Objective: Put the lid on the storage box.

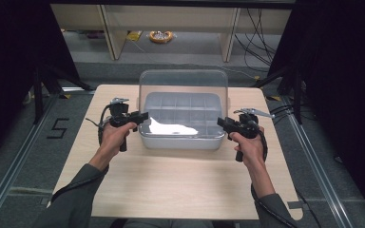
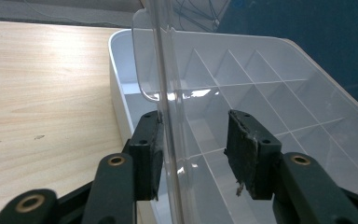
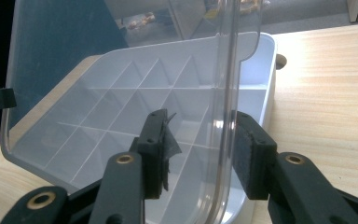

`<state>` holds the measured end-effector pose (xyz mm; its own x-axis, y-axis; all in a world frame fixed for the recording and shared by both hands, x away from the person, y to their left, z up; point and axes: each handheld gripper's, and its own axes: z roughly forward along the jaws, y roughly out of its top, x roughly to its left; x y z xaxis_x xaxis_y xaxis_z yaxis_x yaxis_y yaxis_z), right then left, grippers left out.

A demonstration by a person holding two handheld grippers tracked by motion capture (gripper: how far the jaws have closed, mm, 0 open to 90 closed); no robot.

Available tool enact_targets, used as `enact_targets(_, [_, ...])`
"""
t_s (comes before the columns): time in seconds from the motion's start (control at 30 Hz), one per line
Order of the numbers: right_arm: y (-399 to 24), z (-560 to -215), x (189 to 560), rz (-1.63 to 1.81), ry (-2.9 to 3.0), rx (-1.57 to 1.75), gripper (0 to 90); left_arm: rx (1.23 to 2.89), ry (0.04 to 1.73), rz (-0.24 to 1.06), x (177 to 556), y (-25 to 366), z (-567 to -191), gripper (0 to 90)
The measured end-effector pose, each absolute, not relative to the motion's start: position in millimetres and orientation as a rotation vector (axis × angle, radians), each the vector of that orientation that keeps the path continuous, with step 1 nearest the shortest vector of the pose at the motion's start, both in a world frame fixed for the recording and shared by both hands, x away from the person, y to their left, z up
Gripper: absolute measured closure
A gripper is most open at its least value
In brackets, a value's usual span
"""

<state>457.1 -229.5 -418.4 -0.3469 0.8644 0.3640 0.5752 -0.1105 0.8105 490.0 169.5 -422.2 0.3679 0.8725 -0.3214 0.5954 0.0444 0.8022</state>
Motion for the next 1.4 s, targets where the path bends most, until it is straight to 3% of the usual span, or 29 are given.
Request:
enact_targets(1.0, [-229,-441,476,1.383,1.880,1.624,55.4,1.644,1.371,0.319,502,170,-441,55.0])
enact_targets(1.4, [-224,-431,472,1.424,1.856,1.695,55.6,1.632,1.399,0.291,501,173,-437,54.9])
